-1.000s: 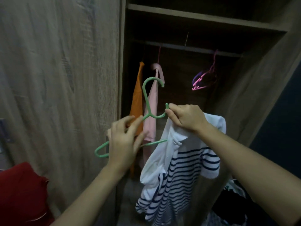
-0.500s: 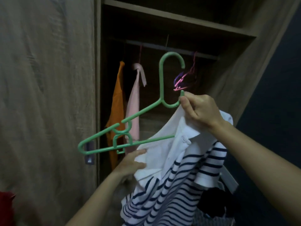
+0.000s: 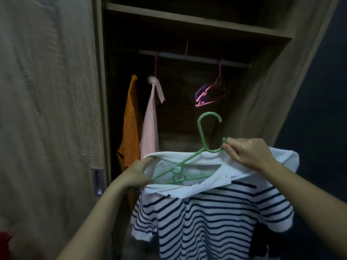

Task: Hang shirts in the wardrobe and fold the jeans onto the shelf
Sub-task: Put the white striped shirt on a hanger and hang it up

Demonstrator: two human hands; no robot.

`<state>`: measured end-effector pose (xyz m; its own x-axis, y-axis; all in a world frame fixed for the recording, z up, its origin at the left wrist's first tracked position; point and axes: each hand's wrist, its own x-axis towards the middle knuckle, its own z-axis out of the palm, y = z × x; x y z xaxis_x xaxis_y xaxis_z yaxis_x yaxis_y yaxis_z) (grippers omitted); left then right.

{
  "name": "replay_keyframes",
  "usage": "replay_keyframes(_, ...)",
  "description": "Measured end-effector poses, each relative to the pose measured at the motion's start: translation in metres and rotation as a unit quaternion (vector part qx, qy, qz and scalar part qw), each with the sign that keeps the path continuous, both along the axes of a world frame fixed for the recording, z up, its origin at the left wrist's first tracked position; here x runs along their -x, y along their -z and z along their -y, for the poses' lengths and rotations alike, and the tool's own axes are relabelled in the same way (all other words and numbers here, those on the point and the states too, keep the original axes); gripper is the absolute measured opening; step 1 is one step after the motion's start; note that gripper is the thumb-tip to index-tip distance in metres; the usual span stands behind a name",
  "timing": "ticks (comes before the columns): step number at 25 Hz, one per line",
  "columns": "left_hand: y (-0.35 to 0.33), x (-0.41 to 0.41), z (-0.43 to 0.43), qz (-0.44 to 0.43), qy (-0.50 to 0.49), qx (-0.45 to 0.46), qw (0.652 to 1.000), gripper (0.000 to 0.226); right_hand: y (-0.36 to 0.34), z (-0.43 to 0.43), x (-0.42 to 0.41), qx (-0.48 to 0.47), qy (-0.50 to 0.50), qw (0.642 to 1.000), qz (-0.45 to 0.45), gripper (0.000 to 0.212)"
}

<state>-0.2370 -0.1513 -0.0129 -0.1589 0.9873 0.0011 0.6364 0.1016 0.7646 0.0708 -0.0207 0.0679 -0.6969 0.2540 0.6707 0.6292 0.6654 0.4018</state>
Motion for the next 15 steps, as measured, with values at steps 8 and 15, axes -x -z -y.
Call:
replay_keyframes(8, -0.022, -0.122, 0.006, -0.263, -0.073, -0.28, 0.92, 0.036, 0.0, -0.006, 0.042, 0.234, 0.023, 0.964, -0.125, 0.036)
replay_keyframes(15, -0.038, -0.016, 0.003, -0.345, -0.124, -0.314, 0.876, 0.049, -0.011, -0.012, 0.043, 0.247, -0.083, 0.952, -0.164, 0.045)
